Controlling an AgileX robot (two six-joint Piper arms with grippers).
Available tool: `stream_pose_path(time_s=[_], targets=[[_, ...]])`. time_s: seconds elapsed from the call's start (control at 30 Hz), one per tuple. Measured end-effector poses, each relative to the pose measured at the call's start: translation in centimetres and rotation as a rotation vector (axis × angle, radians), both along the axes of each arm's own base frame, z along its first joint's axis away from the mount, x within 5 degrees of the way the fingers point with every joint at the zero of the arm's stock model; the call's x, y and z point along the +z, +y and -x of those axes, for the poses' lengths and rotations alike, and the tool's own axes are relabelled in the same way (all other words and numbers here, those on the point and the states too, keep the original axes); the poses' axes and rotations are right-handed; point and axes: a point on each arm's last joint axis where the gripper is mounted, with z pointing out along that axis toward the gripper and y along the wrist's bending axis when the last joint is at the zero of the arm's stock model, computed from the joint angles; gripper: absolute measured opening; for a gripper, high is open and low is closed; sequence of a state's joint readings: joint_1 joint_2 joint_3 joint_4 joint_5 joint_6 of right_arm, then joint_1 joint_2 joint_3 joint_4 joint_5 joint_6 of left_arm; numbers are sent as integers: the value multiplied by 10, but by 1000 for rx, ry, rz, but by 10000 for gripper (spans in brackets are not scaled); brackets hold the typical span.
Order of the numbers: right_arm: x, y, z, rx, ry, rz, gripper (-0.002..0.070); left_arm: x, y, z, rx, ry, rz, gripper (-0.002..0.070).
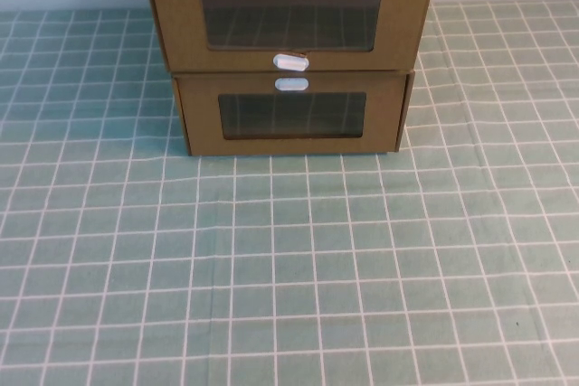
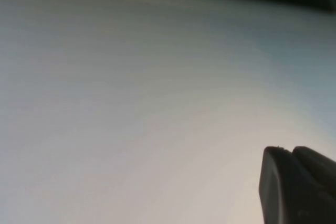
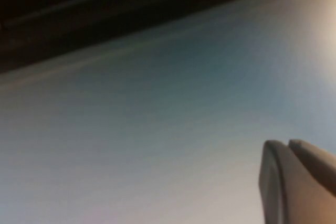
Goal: Open the shoe box
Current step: 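Pull the top drawer of the cardboard box fully open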
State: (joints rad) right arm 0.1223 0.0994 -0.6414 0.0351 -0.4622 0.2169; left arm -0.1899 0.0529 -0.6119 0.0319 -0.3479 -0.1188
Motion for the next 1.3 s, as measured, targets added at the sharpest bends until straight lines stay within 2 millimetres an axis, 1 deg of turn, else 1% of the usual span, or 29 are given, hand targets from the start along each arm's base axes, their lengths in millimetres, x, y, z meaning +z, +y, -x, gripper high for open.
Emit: stream_pose_path(time_s=[0.07, 0.17, 0.2, 0.27, 0.3, 0.33, 0.47, 0.57, 0.6, 0.67, 0.73, 0.77, 0.8, 0.87, 0.97, 1.03, 1.17, 1.2, 1.23, 1.3], targets=[[24, 1, -11, 15, 117, 4, -13, 17, -2, -13, -13, 115, -1, -5], [49, 7, -48, 32, 365, 33, -14, 39, -7, -44, -40, 328, -9, -5], [54, 9, -60, 35, 449, 46, -13, 43, -10, -55, -48, 394, -14, -5], [61, 14, -92, 43, 639, 73, -14, 47, -15, -80, -54, 556, -39, -5], [63, 15, -103, 45, 706, 83, -14, 46, -17, -90, -50, 623, -56, -5], [62, 18, -119, 44, 790, 98, -14, 43, -20, -103, -46, 686, -72, -5], [42, 23, -176, -38, 1024, 207, -13, 31, -28, -145, -42, 833, -100, -5], [27, 26, -208, -39, 1132, 230, -13, 20, -35, -177, -65, 933, -88, -5], [23, 28, -215, -27, 1158, 227, -13, 16, -37, -185, -72, 961, -84, -5], [13, 34, -231, 43, 1214, 187, -13, 5, -41, -206, -76, 1033, -90, -5], [6, 44, -242, 136, 1258, 158, -13, -4, -45, -225, -67, 1105, -120, -5], [2, 51, -248, 168, 1277, 177, -13, -8, -47, -235, -61, 1143, -143, -5], [-3, 57, -253, 184, 1298, 215, -13, -10, -50, -245, -60, 1171, -158, -5], [-15, 75, -264, 204, 1323, 368, -14, -10, -54, -263, -60, 1205, -204, -5], [-33, 105, -276, 219, 1319, 629, -14, 1, -63, -288, -76, 1205, -292, -5], [-46, 128, -280, 245, 1300, 794, -13, 10, -72, -304, -121, 1210, -350, -5], [-75, 168, -285, 292, 1262, 1094, -13, 29, -97, -344, -287, 1197, -519, -5], [-81, 175, -285, 303, 1256, 1143, -13, 31, -104, -354, -339, 1195, -566, -5], [-87, 183, -284, 317, 1250, 1202, -13, 33, -109, -362, -386, 1193, -589, -5], [-98, 196, -283, 342, 1238, 1281, -14, 34, -121, -384, -475, 1190, -631, -5]])
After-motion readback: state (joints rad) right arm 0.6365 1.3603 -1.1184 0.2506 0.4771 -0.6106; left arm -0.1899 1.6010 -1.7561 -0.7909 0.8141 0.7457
